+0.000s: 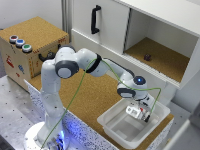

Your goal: Grasp the pink block

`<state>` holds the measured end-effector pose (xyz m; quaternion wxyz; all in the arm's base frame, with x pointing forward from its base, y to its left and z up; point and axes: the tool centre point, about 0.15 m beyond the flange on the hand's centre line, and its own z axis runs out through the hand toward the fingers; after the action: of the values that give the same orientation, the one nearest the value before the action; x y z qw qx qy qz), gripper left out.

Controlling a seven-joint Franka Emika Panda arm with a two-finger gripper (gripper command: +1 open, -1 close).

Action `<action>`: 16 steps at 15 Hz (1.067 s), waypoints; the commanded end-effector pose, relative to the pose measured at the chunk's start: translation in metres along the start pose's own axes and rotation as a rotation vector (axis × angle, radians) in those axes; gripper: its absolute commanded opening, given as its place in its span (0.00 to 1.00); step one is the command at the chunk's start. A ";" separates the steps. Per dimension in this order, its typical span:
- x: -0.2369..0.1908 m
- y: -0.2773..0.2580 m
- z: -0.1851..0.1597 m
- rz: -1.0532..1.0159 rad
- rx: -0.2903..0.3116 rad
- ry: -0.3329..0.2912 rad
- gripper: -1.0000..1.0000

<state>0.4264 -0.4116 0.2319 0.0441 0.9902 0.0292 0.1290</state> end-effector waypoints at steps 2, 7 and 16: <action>0.029 0.013 0.028 0.039 0.039 -0.018 0.00; 0.023 0.012 0.029 0.043 0.047 -0.046 0.00; 0.038 0.010 -0.077 0.068 0.043 0.095 0.00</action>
<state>0.4398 -0.4214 0.2391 0.0474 0.9900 0.0039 0.1328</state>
